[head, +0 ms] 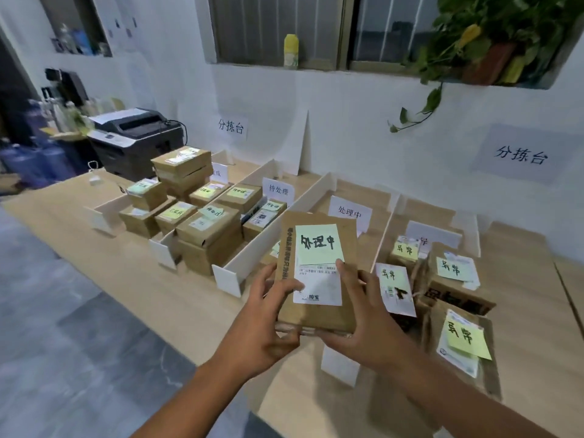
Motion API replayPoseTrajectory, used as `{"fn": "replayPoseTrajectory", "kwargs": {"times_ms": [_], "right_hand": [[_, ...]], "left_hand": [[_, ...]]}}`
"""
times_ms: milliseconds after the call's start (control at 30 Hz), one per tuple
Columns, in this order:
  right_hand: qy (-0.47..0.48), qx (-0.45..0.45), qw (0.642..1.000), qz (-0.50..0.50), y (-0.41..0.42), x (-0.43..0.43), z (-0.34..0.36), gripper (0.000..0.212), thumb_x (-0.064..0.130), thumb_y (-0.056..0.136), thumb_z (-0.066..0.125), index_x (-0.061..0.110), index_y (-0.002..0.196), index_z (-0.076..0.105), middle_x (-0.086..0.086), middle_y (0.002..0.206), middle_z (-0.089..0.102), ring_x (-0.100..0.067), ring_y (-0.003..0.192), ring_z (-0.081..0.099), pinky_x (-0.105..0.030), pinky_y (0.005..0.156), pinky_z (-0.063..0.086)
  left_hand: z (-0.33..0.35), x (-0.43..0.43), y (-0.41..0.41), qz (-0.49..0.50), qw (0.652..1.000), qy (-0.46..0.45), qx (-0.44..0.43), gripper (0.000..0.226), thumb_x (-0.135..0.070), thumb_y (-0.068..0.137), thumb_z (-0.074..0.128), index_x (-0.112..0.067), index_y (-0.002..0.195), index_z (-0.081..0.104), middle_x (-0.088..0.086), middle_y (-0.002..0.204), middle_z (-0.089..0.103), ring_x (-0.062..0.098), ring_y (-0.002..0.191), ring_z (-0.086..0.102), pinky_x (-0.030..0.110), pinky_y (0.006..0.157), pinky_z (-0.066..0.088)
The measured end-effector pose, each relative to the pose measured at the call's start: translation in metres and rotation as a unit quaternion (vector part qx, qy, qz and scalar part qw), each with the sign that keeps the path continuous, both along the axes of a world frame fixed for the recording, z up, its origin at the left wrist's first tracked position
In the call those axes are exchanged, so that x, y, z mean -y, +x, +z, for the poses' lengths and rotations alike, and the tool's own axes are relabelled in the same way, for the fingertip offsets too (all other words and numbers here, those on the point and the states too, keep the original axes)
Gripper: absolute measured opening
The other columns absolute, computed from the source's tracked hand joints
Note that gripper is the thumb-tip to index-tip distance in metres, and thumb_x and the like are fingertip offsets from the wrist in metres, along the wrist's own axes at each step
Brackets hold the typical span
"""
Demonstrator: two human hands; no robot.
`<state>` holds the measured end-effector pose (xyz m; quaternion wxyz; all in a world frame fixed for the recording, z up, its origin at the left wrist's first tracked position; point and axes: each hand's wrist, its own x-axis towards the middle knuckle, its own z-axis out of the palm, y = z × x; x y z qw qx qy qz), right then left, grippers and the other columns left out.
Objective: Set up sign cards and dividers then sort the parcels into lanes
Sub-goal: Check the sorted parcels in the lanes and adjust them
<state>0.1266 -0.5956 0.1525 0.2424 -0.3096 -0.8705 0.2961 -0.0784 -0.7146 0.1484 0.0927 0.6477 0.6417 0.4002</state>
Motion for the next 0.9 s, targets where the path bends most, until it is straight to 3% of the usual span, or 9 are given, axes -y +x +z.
{"fn": "replayPoseTrajectory", "kwargs": {"times_ms": [100, 200, 300, 367, 467, 600, 667, 733, 900], "right_hand": [[-0.001, 0.007, 1.000, -0.025, -0.031, -0.040, -0.014, 0.116, 0.066, 0.069, 0.077, 0.062, 0.152, -0.004, 0.015, 0.144, 0.012, -0.003, 0.134, 0.030, -0.040, 0.107, 0.050], [-0.003, 0.010, 0.999, -0.050, -0.057, -0.092, -0.036, 0.119, 0.060, 0.070, 0.083, 0.064, 0.151, -0.004, 0.015, 0.146, 0.012, 0.004, 0.130, 0.029, -0.034, 0.106, 0.048], [-0.024, 0.012, 0.997, -0.070, -0.080, -0.146, -0.053, 0.119, 0.060, 0.070, 0.084, 0.064, 0.151, -0.002, 0.018, 0.148, 0.011, 0.015, 0.127, 0.025, -0.026, 0.101, 0.046], [-0.046, 0.013, 0.995, -0.083, -0.093, -0.176, -0.064, 0.117, 0.056, 0.070, 0.082, 0.063, 0.152, -0.001, 0.019, 0.147, 0.011, 0.001, 0.135, 0.028, -0.031, 0.105, 0.049], [-0.063, 0.031, 0.992, -0.108, -0.110, -0.218, -0.076, 0.117, 0.047, 0.072, 0.084, 0.064, 0.151, -0.002, 0.022, 0.145, 0.008, -0.015, 0.141, 0.034, -0.040, 0.111, 0.046], [-0.091, 0.066, 0.982, -0.154, -0.129, -0.264, -0.088, 0.118, 0.057, 0.070, 0.084, 0.066, 0.150, -0.001, 0.020, 0.149, 0.007, -0.021, 0.142, 0.037, -0.045, 0.112, 0.045], [-0.098, 0.068, 0.977, -0.176, -0.137, -0.290, -0.098, 0.118, 0.058, 0.069, 0.085, 0.064, 0.151, 0.000, 0.020, 0.148, 0.009, -0.020, 0.141, 0.036, -0.043, 0.112, 0.044], [-0.106, 0.080, 0.972, -0.191, -0.145, -0.317, -0.113, 0.116, 0.057, 0.071, 0.085, 0.064, 0.151, 0.001, 0.020, 0.148, 0.010, -0.019, 0.140, 0.035, -0.039, 0.112, 0.042], [-0.165, 0.111, 0.948, -0.247, -0.163, -0.352, -0.150, 0.110, 0.057, 0.073, 0.081, 0.059, 0.153, 0.006, 0.013, 0.152, 0.016, -0.020, 0.137, 0.040, -0.040, 0.111, 0.043]], "left_hand": [[-0.015, -0.048, -0.035, -0.022, 0.999, -0.012, 0.019, 0.081, -0.017, 0.069, 0.085, -0.049, 0.130, 0.042, -0.015, 0.160, 0.015, -0.016, 0.140, 0.024, 0.001, 0.096, 0.039], [-0.035, -0.105, -0.063, -0.026, 0.999, -0.022, 0.019, 0.083, -0.018, 0.071, 0.089, -0.053, 0.128, 0.040, -0.024, 0.159, 0.008, -0.025, 0.134, 0.022, -0.003, 0.093, 0.037], [-0.052, -0.163, -0.087, -0.040, 0.998, -0.042, 0.026, 0.079, -0.024, 0.075, 0.086, -0.054, 0.129, 0.037, -0.020, 0.161, 0.006, -0.008, 0.136, 0.032, 0.001, 0.092, 0.042], [-0.058, -0.202, -0.105, -0.059, 0.996, -0.053, 0.037, 0.076, -0.026, 0.075, 0.085, -0.053, 0.129, 0.039, -0.015, 0.162, 0.009, 0.001, 0.138, 0.036, 0.002, 0.092, 0.044], [-0.068, -0.261, -0.130, -0.101, 0.993, -0.057, 0.027, 0.082, -0.015, 0.070, 0.089, -0.045, 0.130, 0.042, -0.020, 0.156, 0.012, -0.016, 0.139, 0.024, -0.003, 0.092, 0.039], [-0.088, -0.326, -0.154, -0.131, 0.988, -0.078, 0.016, 0.084, -0.013, 0.070, 0.089, -0.047, 0.130, 0.041, -0.011, 0.159, 0.015, -0.029, 0.134, 0.010, -0.007, 0.088, 0.034], [-0.101, -0.359, -0.166, -0.153, 0.983, -0.096, 0.034, 0.084, -0.015, 0.072, 0.088, -0.050, 0.129, 0.039, -0.020, 0.158, 0.009, -0.029, 0.133, 0.012, -0.007, 0.087, 0.036], [-0.118, -0.391, -0.176, -0.170, 0.977, -0.118, 0.051, 0.081, -0.015, 0.073, 0.086, -0.050, 0.130, 0.040, -0.029, 0.152, 0.007, -0.024, 0.129, 0.022, -0.004, 0.084, 0.041], [-0.164, -0.448, -0.186, -0.188, 0.963, -0.172, 0.089, 0.078, -0.017, 0.073, 0.086, -0.047, 0.130, 0.042, -0.021, 0.154, 0.012, 0.008, 0.134, 0.028, 0.012, 0.094, 0.042]]}}
